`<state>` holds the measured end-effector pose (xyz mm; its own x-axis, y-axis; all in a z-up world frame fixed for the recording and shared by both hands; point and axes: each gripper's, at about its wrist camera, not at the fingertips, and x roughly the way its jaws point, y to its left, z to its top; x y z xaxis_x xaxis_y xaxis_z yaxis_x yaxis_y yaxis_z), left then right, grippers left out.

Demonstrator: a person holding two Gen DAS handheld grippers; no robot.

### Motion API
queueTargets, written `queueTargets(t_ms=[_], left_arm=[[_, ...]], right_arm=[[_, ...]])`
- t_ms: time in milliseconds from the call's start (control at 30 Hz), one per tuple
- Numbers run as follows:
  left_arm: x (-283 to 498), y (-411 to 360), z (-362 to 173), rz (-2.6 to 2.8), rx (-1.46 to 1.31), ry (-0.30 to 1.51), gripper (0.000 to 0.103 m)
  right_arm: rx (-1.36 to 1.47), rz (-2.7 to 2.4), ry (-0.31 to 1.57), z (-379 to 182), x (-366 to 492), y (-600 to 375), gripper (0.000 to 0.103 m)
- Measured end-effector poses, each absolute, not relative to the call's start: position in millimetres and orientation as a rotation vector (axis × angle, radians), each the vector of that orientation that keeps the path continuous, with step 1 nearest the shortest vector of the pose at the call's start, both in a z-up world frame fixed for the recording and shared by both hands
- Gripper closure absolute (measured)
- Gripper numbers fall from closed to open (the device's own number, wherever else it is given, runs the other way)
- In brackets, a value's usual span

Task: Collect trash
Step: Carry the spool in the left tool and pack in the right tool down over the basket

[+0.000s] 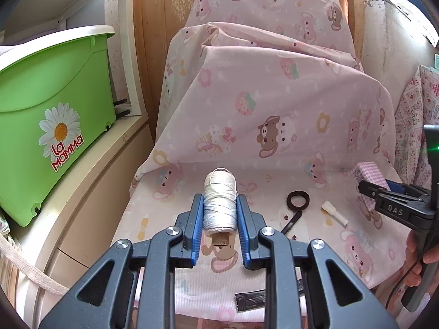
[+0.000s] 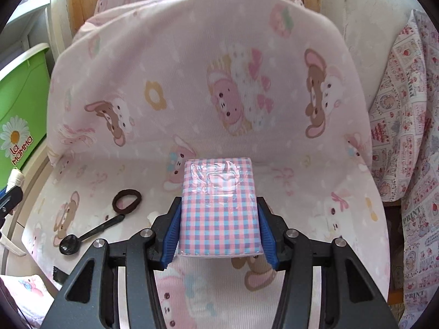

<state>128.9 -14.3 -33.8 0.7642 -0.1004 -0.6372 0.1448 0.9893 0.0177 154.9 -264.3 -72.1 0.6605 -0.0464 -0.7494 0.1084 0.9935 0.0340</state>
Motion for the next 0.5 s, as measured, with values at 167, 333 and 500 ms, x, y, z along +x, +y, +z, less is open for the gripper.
queueTargets(t_ms=[167, 333, 500], left_arm=[[116, -17, -33, -0.146, 0.08, 0.689, 0.081], [94, -13, -37, -0.162, 0.059, 0.708, 0.081], [80, -12, -37, -0.172, 0.06, 0.708, 0.081]], right_arm=[[0.062, -0.084, 0.776, -50, 128, -264, 0.049], [0.051, -0.046, 0.732, -32, 104, -255, 0.049], [0.07, -0.003, 0.722, -28, 84, -240, 0.049]])
